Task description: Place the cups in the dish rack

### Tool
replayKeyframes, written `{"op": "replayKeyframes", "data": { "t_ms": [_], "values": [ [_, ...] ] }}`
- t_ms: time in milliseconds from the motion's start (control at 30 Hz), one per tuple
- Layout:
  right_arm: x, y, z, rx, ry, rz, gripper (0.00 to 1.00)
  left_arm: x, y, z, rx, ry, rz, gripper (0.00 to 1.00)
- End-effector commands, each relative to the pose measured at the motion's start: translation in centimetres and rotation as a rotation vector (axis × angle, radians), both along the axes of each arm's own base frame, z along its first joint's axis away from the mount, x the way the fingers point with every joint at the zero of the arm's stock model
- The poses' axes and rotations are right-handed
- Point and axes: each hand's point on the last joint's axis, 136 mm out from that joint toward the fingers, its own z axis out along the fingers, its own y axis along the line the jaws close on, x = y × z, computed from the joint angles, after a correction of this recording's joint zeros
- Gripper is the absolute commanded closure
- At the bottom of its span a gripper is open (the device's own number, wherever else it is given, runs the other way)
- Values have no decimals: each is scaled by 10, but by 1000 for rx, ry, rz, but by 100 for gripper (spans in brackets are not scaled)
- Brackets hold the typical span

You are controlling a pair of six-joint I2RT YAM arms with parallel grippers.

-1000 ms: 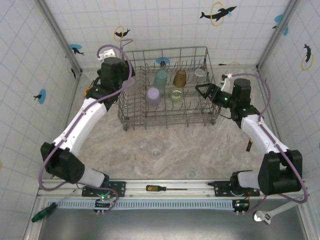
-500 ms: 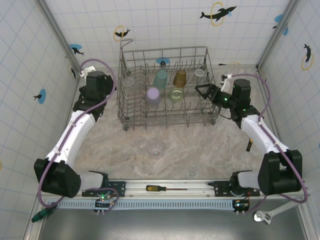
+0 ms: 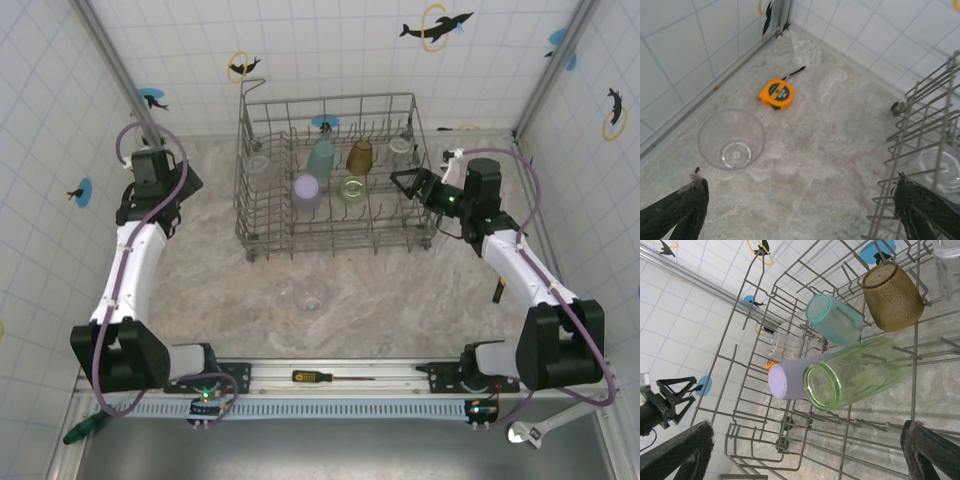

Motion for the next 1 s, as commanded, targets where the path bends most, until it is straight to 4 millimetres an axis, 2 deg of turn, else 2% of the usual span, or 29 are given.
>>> {"op": "replayKeyframes", "data": {
  "t_ms": [0,200,567,800,967],
  "values": [
    [-6,0,0,9,-14,15,0,-7,3,-40,-3,132,-11,3],
    [-8,-2,-1,6,-14,12,0,-1,20,-64,79,190,9,3],
    [-12,-6,-10,13,-7,13,0,21,32,-82,192,194,-33,3],
    [-11,-7,-15,25,3,19,0,45,36,-93,229,222,-68,3],
    [-10,-9,-16,28,2,16,0,54,40,-109,240,238,-63,3]
  ]
}}
